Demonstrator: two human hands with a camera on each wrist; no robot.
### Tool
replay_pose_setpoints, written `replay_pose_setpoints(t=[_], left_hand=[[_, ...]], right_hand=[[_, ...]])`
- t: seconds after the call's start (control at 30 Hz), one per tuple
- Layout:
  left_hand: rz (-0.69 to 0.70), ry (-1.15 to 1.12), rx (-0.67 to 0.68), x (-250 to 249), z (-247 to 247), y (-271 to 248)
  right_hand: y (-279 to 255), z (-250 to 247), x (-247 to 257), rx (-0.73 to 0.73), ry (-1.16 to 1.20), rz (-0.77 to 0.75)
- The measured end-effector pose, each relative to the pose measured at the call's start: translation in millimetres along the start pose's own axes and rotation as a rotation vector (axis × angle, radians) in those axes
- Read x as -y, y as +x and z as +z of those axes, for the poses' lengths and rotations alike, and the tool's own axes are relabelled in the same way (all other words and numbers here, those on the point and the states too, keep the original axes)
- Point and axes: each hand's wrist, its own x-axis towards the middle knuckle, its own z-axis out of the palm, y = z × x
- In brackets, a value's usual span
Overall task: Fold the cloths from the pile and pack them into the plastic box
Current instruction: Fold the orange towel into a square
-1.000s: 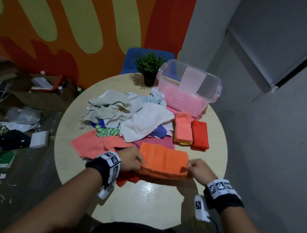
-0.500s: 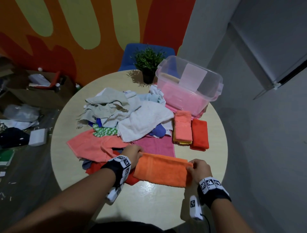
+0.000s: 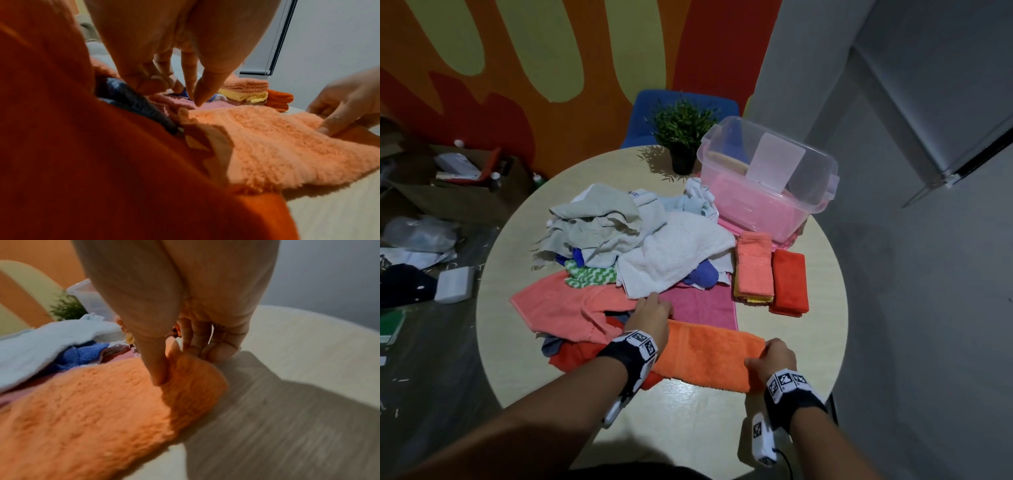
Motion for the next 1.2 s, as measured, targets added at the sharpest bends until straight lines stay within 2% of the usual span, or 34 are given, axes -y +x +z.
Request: replay_pose_setpoints(t=[0.1,0.23,0.33,0.43,0.5,0.57,0.7,0.8,0.9,1.07,1.2], left_hand=[[0.065,-0.094,-0.078,-10.7,-8.0,-3.9],[0.227,-0.297,-0.087,-30.7,-29.6,-5.1],[0.354,-0.362,0.003,-52.0,-51.2,-7.3],[0.444,-0.396,0.109,-72.5,-70.7,-6.8],[0.493,-0.446,0.161,-80.0,-81.3,-3.9],[0.543,-0.530,0.196,-83.5,-94.0,-2.5],[0.552,-0.650,0.083,-81.9,-119.9,-4.1],[0.522,-0.668,0.017,-78.3,-133.7,-6.5],[0.488,-0.697,-0.004,-72.2,-142.2,-7.4],[0.443,-0.769,-0.036,-66.4,-154.3,-8.4],[0.434,-0.804,-0.028,-63.7,-157.3,-7.9]], right_hand=[[-3.6,1.4,3.9,0.052,-0.002,-0.001],[-8.9,-10.0,4.0,0.018,0.151,-0.135],[-24.4,-27.8,10.2,0.007,0.276,-0.275],[-44.9,-48.2,25.2,0.002,0.371,-0.515],[-60.3,-63.0,38.6,0.018,0.396,-0.673],[-73.5,-78.8,51.5,0.029,0.397,-0.755],[-84.0,-108.5,63.5,-0.083,0.438,-0.763],[-90.7,-124.1,65.9,-0.087,0.428,-0.739],[-94.1,-134.9,65.0,-0.086,0.417,-0.729],[-94.5,-141.7,66.4,-0.089,0.619,-0.716],[-102.8,-143.7,74.6,-0.123,0.640,-0.709]])
